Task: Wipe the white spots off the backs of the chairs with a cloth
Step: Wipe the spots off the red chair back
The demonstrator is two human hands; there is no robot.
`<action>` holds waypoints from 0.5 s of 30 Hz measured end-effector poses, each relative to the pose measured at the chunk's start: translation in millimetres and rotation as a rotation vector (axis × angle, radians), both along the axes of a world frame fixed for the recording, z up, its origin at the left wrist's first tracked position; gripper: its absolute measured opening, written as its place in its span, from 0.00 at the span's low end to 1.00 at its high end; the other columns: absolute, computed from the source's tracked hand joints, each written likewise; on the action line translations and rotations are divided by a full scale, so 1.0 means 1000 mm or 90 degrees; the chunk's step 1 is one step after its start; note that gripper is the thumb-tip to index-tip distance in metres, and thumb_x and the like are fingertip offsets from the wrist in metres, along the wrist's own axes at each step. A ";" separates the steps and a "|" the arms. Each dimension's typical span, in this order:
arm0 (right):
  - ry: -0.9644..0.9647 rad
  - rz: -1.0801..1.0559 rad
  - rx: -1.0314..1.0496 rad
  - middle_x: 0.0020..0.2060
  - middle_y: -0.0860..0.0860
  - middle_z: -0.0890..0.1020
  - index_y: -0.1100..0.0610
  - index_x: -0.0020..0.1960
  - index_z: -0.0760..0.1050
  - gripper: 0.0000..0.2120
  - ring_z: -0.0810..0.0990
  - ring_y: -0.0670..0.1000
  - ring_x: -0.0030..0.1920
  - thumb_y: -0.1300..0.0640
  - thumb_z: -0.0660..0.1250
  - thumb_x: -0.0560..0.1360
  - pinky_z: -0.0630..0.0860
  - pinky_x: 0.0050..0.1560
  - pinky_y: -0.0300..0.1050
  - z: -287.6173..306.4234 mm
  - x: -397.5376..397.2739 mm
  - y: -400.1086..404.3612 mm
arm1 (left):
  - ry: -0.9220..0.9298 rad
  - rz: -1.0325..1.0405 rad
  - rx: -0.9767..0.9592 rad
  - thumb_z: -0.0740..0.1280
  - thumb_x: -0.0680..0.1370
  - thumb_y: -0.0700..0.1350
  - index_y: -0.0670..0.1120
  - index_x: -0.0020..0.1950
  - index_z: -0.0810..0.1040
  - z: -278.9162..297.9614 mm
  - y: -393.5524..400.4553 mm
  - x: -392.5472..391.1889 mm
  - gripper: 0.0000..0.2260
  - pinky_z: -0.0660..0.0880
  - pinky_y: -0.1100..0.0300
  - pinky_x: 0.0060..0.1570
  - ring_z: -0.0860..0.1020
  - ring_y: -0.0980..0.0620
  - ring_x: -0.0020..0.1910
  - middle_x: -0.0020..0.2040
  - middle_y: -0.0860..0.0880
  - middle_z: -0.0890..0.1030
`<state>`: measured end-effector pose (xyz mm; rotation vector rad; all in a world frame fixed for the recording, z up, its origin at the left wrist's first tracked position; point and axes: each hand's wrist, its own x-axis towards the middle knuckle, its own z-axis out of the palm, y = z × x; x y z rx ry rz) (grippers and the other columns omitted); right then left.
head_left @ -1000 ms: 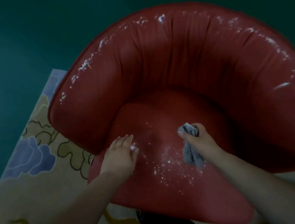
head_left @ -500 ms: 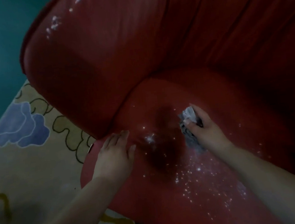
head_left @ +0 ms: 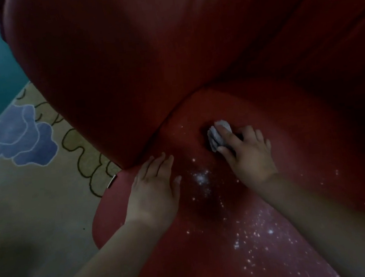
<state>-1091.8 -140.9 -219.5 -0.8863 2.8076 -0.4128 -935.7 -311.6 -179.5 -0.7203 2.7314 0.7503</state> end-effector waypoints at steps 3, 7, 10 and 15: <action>0.060 0.057 -0.038 0.48 0.53 0.72 0.43 0.71 0.68 0.24 0.68 0.54 0.48 0.44 0.63 0.75 0.67 0.51 0.51 -0.003 -0.003 -0.004 | 0.001 0.007 0.002 0.56 0.81 0.53 0.49 0.76 0.62 -0.008 -0.004 0.001 0.23 0.56 0.53 0.74 0.54 0.53 0.76 0.76 0.52 0.61; 0.061 0.070 -0.058 0.49 0.58 0.73 0.49 0.69 0.72 0.25 0.71 0.61 0.49 0.44 0.67 0.74 0.67 0.50 0.52 -0.002 -0.030 -0.034 | 0.004 0.014 -0.005 0.54 0.81 0.54 0.50 0.76 0.60 -0.016 -0.011 0.003 0.24 0.54 0.52 0.75 0.50 0.53 0.77 0.77 0.53 0.57; 0.023 0.038 -0.100 0.50 0.58 0.73 0.51 0.69 0.72 0.25 0.71 0.59 0.50 0.48 0.70 0.73 0.65 0.52 0.49 -0.008 -0.022 -0.047 | 0.008 0.015 -0.009 0.55 0.81 0.53 0.51 0.77 0.58 -0.023 -0.015 0.005 0.24 0.50 0.55 0.75 0.49 0.53 0.77 0.78 0.53 0.54; 0.014 0.130 -0.129 0.43 0.58 0.74 0.56 0.66 0.75 0.23 0.74 0.59 0.42 0.57 0.73 0.72 0.76 0.44 0.57 -0.011 0.002 -0.009 | -0.012 0.002 -0.007 0.55 0.81 0.54 0.52 0.78 0.54 -0.030 -0.012 0.007 0.25 0.49 0.54 0.76 0.45 0.54 0.77 0.79 0.55 0.49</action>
